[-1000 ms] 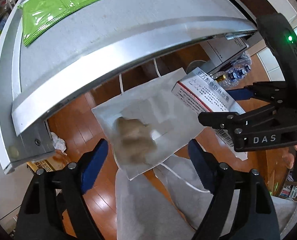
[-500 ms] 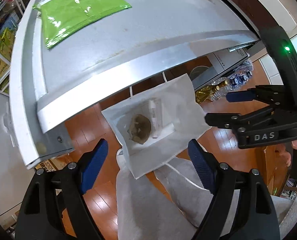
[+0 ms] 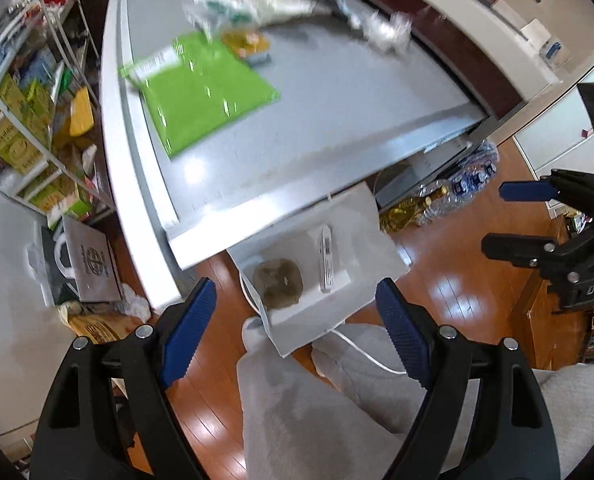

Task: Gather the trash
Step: 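Raise both tools back over the counter toward the remaining trash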

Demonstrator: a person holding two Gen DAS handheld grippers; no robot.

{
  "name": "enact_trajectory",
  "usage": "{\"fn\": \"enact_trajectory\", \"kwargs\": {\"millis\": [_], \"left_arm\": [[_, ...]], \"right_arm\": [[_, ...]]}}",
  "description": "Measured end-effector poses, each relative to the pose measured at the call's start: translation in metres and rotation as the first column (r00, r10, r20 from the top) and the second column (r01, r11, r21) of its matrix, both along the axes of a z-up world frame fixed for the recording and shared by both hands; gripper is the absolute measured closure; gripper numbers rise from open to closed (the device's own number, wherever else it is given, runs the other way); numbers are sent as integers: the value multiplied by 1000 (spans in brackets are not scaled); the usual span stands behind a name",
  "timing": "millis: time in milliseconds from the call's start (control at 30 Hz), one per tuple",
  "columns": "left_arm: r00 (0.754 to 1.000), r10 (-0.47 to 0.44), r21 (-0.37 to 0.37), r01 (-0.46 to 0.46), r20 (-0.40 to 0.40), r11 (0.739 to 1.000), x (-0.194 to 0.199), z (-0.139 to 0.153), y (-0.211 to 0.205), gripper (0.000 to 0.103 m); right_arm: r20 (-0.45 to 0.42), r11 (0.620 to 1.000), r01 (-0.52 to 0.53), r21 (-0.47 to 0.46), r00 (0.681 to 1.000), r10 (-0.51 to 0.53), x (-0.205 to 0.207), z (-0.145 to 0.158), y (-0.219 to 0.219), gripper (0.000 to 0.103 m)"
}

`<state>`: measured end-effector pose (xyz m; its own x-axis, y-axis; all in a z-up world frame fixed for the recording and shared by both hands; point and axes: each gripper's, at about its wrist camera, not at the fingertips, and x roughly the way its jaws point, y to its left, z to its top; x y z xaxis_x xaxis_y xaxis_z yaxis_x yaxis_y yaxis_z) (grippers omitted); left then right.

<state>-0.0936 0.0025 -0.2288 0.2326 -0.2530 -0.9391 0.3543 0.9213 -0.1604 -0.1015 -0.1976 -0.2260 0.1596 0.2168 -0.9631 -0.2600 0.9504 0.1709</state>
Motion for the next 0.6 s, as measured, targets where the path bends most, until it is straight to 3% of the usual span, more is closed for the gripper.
{"fn": "enact_trajectory", "kwargs": {"millis": [200, 400, 500, 600], "left_arm": [[992, 9, -19, -7, 124, 1000, 12, 43, -2, 15], [951, 64, -13, -63, 301, 998, 37, 89, 3, 4], [922, 101, 21, -118, 374, 993, 54, 98, 7, 2], [914, 136, 44, -165, 383, 985, 75, 92, 14, 2]], "right_arm": [[169, 1000, 12, -29, 986, -7, 18, 53, 6, 11], [334, 998, 52, -26, 942, -40, 46, 92, 10, 4], [398, 996, 78, -49, 916, -52, 68, 100, 10, 4], [413, 994, 93, -55, 909, -62, 87, 100, 11, 4]]}}
